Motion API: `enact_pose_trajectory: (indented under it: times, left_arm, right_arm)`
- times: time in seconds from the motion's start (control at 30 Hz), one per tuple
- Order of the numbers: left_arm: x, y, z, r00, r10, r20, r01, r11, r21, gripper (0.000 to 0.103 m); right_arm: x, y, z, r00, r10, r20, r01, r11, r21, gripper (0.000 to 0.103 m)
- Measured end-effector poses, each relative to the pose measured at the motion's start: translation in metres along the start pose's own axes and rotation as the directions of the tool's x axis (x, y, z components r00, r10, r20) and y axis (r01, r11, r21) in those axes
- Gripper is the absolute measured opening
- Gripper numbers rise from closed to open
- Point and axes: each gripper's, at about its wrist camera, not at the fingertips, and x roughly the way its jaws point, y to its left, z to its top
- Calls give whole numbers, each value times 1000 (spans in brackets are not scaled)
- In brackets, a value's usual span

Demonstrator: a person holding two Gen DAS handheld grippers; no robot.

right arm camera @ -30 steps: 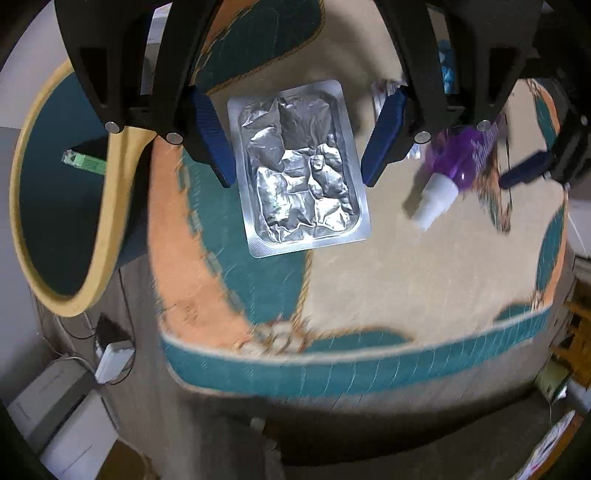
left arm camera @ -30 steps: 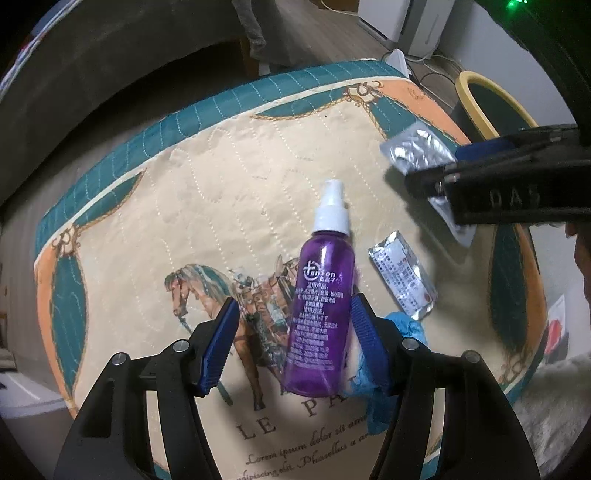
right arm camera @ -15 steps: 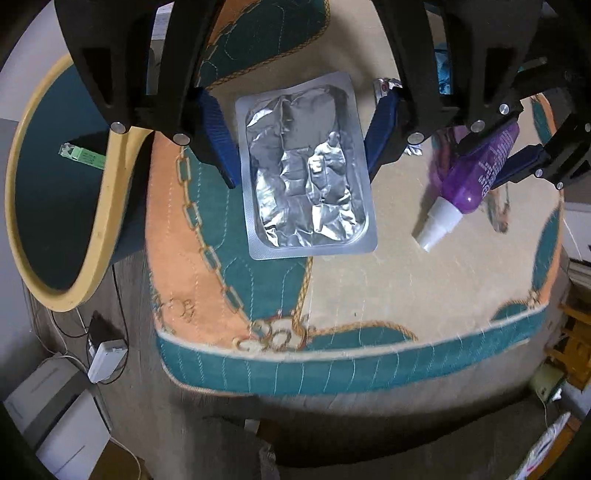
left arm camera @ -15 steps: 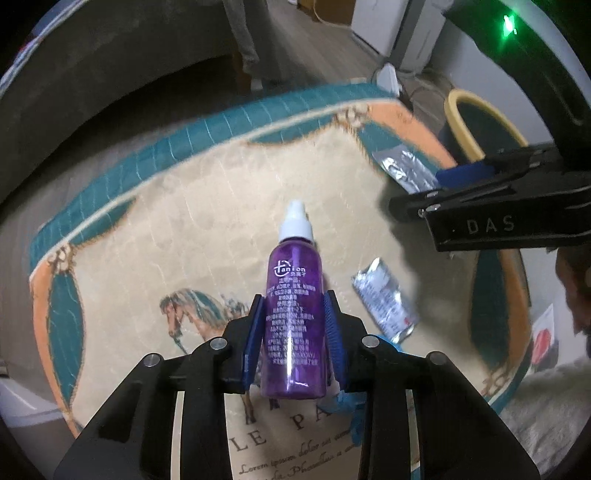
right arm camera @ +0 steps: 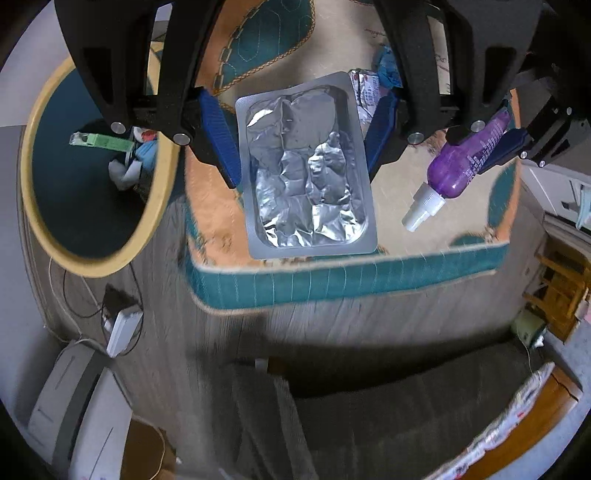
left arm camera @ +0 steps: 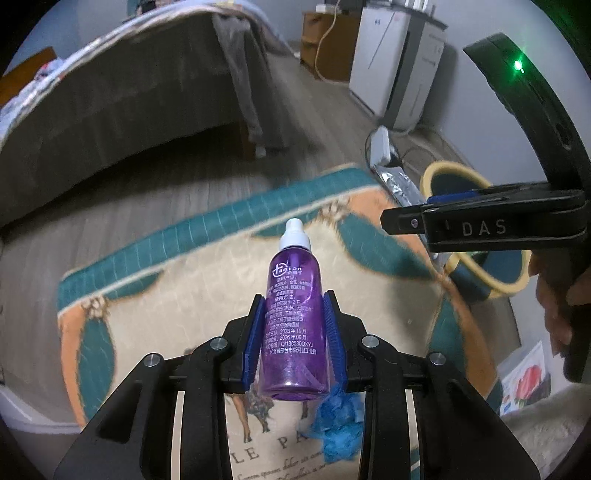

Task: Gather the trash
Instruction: 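Carry the spray bottle and blister pack over the bin and open both tools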

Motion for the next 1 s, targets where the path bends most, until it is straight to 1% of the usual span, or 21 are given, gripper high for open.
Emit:
enact_pose_trajectory:
  times: [0.17,0.37,0.63,1.0]
  left_arm:
    - [-18,-7,11,998,10,60,-10,1000,2,33]
    - [-23,-21,18,996,-1,85,0,1000,12,33]
    - [-18,-51,28,995,-30,98,25,998,50,33]
    - [0,-102,40,993,-76,92,66,991,114,33]
  right_arm:
    - [-25,-12,1,998,-15,56,15,1000,-2,64]
    - [-44,-38,0,995,-34,94,32,999,25,64]
    - [-54,-82,-6,992,-75,104,66,994,84,64]
    - [-58,-150,-23,988,-134,78,117,974,193,64]
